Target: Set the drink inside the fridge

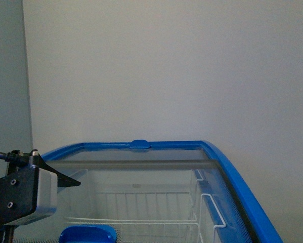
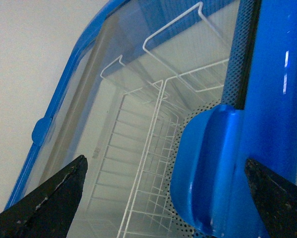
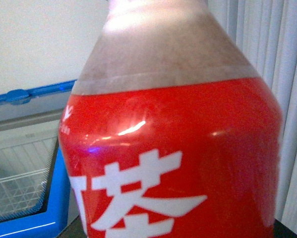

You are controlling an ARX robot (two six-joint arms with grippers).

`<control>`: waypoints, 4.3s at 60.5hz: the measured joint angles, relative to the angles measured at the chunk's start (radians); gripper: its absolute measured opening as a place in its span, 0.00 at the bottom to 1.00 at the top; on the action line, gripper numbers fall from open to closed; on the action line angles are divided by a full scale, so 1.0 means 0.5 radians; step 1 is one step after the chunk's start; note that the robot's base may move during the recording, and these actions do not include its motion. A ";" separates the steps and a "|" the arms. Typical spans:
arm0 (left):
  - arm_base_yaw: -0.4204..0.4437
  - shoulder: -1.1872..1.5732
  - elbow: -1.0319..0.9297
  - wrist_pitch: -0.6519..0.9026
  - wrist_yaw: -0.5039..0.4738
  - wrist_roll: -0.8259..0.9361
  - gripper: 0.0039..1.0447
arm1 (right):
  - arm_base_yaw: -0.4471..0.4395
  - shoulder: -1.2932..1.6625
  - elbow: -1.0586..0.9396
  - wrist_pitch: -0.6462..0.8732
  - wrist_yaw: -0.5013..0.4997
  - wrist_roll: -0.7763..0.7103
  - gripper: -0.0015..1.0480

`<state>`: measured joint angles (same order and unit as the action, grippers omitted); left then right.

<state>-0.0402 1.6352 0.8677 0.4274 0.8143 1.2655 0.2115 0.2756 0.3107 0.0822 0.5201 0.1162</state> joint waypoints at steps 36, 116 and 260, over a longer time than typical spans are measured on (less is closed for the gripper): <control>-0.156 0.600 1.018 -0.616 -0.065 0.192 0.93 | 0.000 0.000 0.000 0.000 0.001 -0.001 0.36; 0.070 -2.067 -1.381 -0.009 -1.635 -2.485 0.52 | -0.272 0.304 0.403 -0.893 -0.796 -0.160 0.36; 0.073 -3.258 -1.706 -0.852 -1.629 -2.525 0.02 | 0.540 4.463 3.655 -0.509 -0.832 -2.098 0.94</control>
<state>-0.0036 0.0063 0.0147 0.0013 -0.0002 0.0032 0.4816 2.5069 2.1380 -0.1722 0.1040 -0.9329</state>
